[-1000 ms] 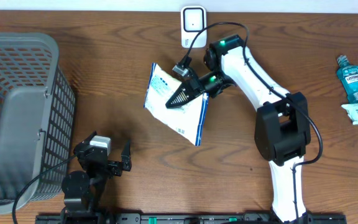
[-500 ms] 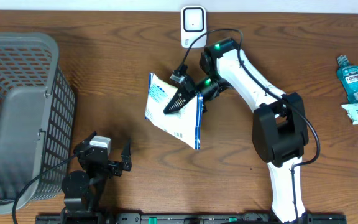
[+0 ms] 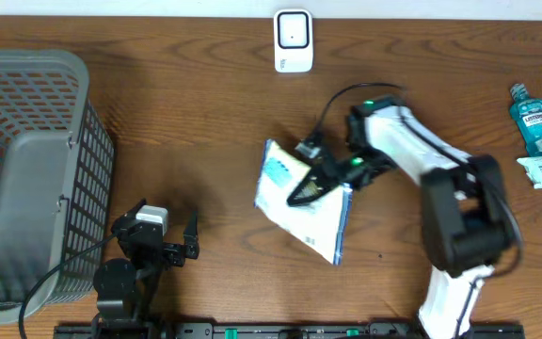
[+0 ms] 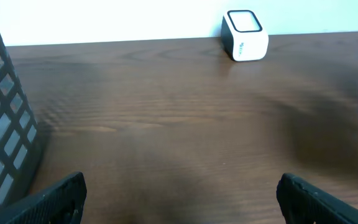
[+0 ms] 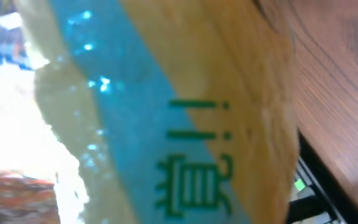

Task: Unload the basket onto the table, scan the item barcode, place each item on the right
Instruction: 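Lift the snack bag and reorient it in the right gripper, then hold the snack bag in front of the white scanner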

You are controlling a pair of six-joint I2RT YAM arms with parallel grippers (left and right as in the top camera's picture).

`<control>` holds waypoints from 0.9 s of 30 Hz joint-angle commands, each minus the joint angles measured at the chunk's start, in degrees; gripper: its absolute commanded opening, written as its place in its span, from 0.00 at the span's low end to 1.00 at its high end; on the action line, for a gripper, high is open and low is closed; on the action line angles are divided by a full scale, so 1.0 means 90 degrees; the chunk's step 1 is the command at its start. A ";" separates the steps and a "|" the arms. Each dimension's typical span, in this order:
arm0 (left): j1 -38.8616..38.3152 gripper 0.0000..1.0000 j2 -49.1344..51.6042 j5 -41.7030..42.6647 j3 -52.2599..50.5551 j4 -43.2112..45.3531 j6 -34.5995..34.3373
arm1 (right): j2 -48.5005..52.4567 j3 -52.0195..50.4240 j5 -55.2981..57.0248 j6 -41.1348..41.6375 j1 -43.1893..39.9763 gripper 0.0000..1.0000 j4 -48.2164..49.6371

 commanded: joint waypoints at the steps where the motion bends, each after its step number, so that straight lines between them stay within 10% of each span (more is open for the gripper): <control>1: 0.0034 0.98 -0.0029 0.0032 -0.0102 -0.0119 0.0087 | -0.0799 -0.0423 -0.0304 -0.1064 -0.0131 0.01 -0.0007; 27: 0.0034 0.98 -0.0029 0.0032 -0.0102 -0.0119 0.0087 | -0.1457 -0.0318 0.0406 -0.0250 -0.0593 0.01 0.1552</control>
